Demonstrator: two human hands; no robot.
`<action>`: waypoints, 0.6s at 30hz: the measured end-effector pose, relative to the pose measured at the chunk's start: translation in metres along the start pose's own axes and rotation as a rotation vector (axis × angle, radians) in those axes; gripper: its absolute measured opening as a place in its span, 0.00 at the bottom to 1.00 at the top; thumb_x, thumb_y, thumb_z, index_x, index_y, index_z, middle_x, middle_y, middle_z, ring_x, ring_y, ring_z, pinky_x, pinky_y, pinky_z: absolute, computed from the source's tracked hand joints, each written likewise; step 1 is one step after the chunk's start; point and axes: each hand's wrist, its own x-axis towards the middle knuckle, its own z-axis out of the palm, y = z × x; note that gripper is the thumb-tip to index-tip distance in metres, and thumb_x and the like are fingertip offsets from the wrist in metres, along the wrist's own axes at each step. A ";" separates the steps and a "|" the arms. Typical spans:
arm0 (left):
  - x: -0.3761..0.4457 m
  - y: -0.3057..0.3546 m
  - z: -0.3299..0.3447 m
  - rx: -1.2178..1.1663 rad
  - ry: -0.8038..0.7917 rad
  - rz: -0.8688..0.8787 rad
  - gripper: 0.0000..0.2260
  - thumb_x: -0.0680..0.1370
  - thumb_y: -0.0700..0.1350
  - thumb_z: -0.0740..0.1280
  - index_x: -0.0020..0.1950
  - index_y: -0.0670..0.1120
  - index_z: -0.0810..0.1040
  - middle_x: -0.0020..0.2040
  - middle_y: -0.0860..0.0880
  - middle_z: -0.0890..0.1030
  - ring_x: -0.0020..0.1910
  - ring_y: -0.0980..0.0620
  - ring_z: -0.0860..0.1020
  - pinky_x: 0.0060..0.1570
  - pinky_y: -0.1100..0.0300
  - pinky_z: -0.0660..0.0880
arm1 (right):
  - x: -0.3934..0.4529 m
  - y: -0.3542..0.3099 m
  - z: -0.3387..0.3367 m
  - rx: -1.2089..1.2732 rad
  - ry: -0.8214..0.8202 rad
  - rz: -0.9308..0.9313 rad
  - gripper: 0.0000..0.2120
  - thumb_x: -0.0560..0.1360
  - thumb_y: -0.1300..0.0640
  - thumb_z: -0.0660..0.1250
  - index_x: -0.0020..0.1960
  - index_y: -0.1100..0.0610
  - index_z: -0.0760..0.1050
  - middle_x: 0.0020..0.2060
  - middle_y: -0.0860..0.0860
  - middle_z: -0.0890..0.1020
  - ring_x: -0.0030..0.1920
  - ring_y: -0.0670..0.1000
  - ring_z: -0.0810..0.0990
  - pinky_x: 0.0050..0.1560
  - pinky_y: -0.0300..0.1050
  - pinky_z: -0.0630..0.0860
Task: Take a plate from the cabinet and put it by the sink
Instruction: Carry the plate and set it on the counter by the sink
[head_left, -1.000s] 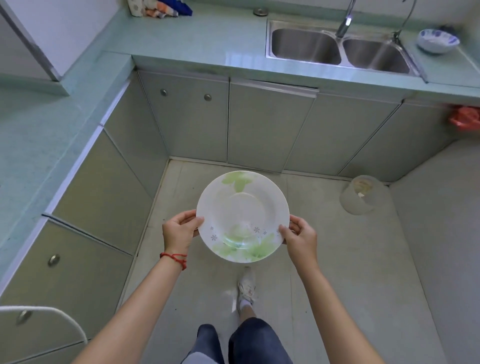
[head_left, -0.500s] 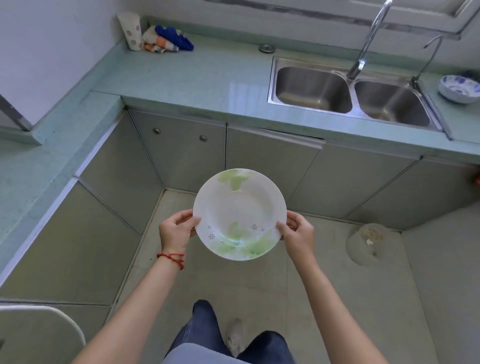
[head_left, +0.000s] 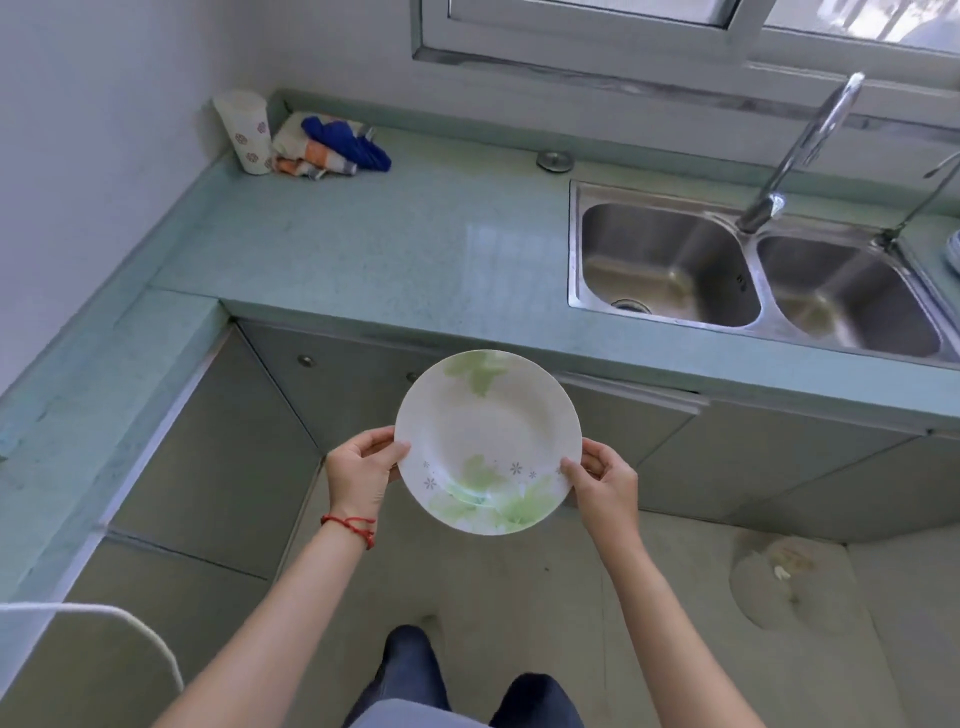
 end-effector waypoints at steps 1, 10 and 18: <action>0.014 0.008 0.003 0.006 0.000 0.008 0.07 0.69 0.33 0.69 0.40 0.45 0.79 0.38 0.48 0.81 0.31 0.57 0.81 0.32 0.66 0.79 | 0.011 -0.007 0.008 -0.001 0.001 -0.013 0.12 0.72 0.69 0.65 0.54 0.60 0.75 0.45 0.54 0.83 0.46 0.52 0.82 0.39 0.37 0.80; 0.112 0.049 0.045 0.030 0.022 0.000 0.07 0.69 0.32 0.69 0.44 0.41 0.80 0.38 0.48 0.80 0.37 0.51 0.78 0.44 0.55 0.78 | 0.110 -0.045 0.053 -0.080 0.019 -0.042 0.12 0.71 0.68 0.66 0.54 0.60 0.76 0.41 0.47 0.81 0.43 0.46 0.80 0.41 0.32 0.78; 0.198 0.071 0.103 0.064 0.078 0.010 0.11 0.69 0.34 0.70 0.51 0.36 0.79 0.39 0.47 0.80 0.40 0.47 0.79 0.42 0.56 0.79 | 0.218 -0.076 0.075 -0.089 -0.048 -0.042 0.12 0.72 0.68 0.65 0.55 0.63 0.74 0.39 0.53 0.80 0.38 0.50 0.80 0.32 0.33 0.79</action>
